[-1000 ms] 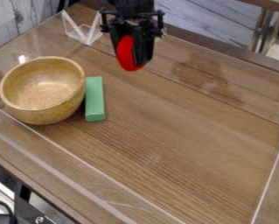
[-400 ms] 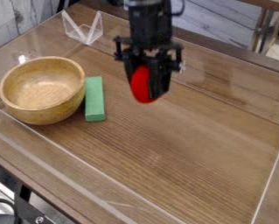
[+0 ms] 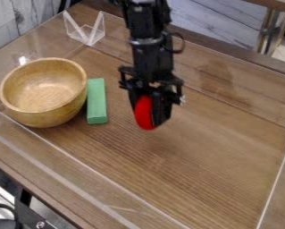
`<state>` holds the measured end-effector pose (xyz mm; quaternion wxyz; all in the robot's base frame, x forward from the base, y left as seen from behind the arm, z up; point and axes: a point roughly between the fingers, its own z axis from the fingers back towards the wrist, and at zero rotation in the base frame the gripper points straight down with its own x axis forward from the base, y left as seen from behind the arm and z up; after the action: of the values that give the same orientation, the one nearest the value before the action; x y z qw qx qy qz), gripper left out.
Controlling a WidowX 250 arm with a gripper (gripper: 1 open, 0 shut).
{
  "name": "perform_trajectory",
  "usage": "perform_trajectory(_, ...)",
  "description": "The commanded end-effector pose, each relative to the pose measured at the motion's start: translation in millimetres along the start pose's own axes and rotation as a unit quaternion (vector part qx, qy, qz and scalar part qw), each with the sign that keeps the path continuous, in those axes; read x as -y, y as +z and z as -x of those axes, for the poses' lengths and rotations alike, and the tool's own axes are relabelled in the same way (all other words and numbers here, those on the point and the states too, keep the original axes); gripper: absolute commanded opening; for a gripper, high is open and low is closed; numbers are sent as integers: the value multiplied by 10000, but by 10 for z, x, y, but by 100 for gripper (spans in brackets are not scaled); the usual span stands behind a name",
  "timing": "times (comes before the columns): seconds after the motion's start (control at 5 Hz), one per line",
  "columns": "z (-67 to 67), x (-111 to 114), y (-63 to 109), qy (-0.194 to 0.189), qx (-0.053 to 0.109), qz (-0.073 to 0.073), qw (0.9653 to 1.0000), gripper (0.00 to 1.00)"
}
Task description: Move the red fruit to the right
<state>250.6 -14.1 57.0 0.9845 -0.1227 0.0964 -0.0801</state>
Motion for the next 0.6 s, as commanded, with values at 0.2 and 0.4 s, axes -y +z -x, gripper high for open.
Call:
perform_trajectory(0.2, -106, 66, 47, -221, 198, -45, 9995, 0)
perform_trajectory(0.4, -110, -33, 48, -196, 230, -16, 9995, 0)
